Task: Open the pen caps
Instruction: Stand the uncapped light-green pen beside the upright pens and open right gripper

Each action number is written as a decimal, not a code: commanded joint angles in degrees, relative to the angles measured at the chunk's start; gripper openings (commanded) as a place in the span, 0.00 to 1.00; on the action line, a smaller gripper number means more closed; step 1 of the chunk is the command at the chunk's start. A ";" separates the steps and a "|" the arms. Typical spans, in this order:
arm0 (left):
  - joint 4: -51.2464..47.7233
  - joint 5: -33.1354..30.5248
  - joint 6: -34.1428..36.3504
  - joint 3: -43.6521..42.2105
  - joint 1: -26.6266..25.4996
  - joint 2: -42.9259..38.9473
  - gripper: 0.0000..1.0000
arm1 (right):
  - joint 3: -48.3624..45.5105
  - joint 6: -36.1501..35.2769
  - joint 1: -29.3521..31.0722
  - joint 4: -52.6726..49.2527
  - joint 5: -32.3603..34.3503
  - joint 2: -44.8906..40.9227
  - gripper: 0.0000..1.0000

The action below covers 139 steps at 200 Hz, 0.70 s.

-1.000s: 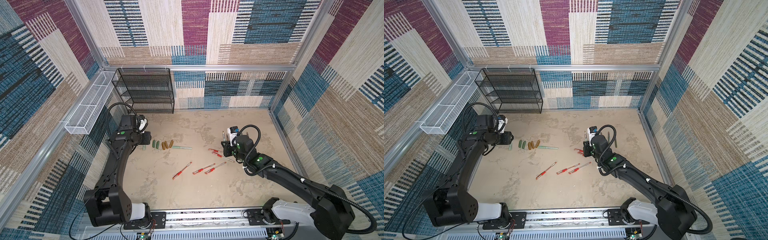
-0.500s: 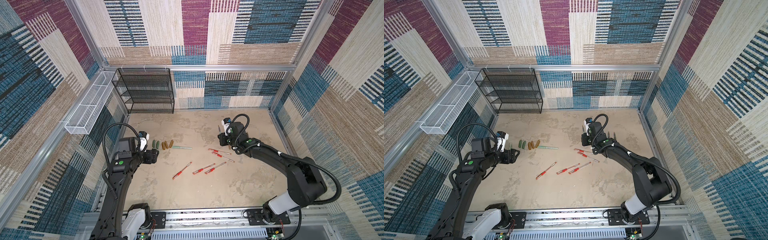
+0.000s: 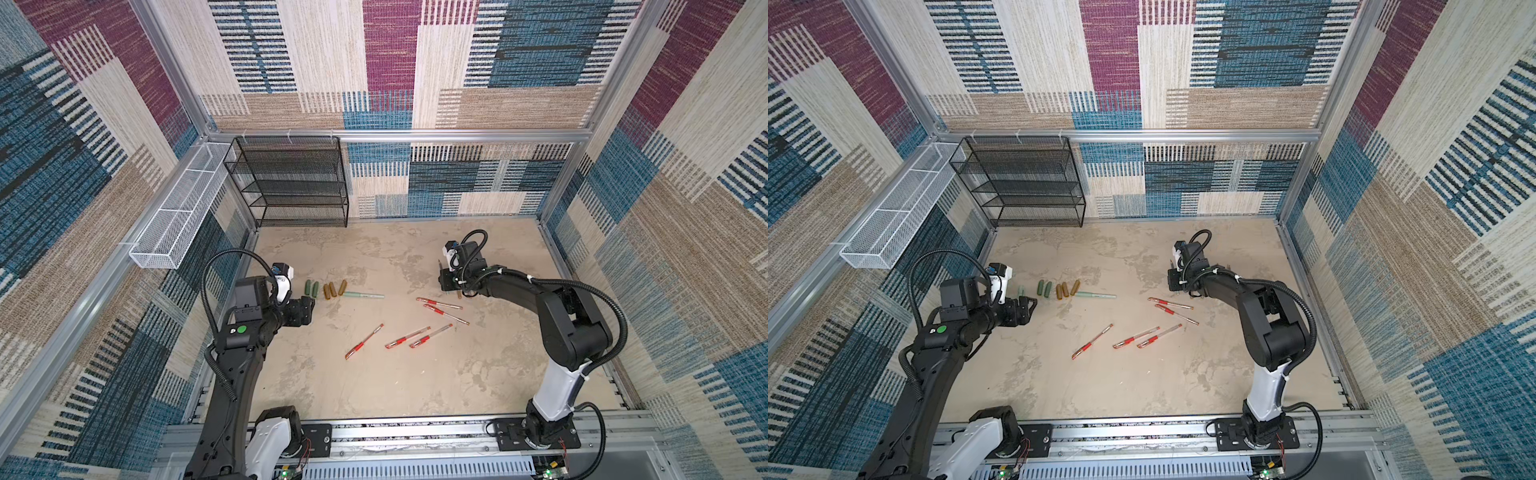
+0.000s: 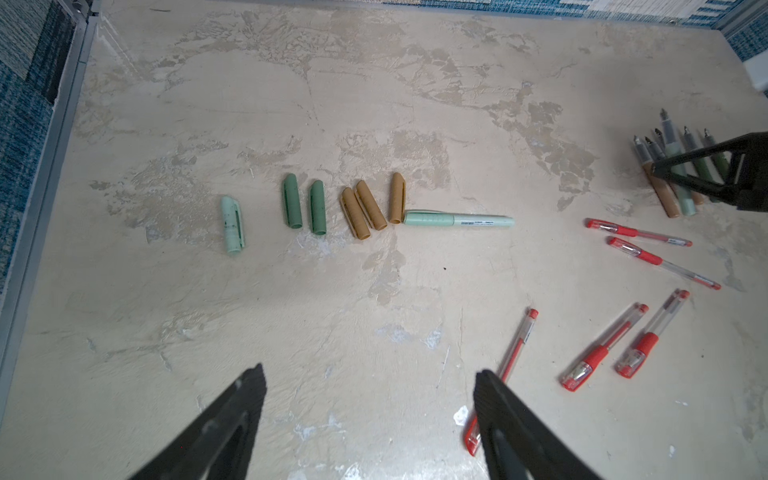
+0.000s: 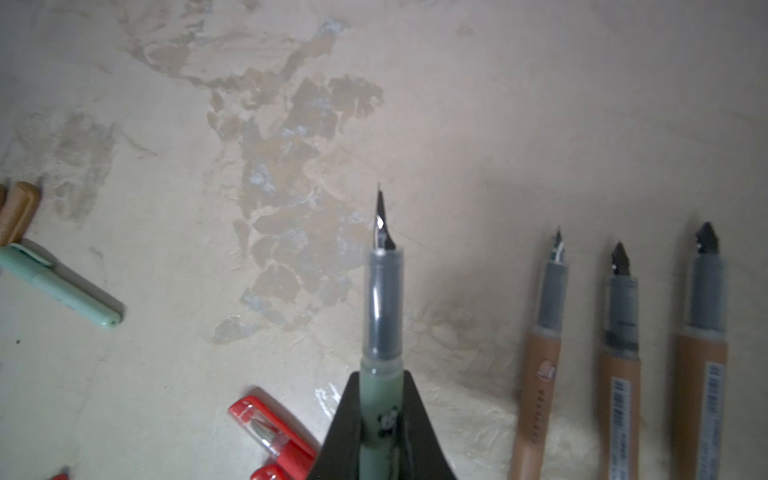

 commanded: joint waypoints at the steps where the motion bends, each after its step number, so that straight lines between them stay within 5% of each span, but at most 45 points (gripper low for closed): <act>1: 1.97 1.21 -0.75 -0.39 0.07 -0.18 0.83 | -0.14 0.08 -0.36 1.17 0.59 1.36 0.02; 139: 2.40 1.90 -0.89 -0.37 0.43 -0.24 0.84 | 2.34 0.77 -1.07 -0.51 3.08 4.15 0.24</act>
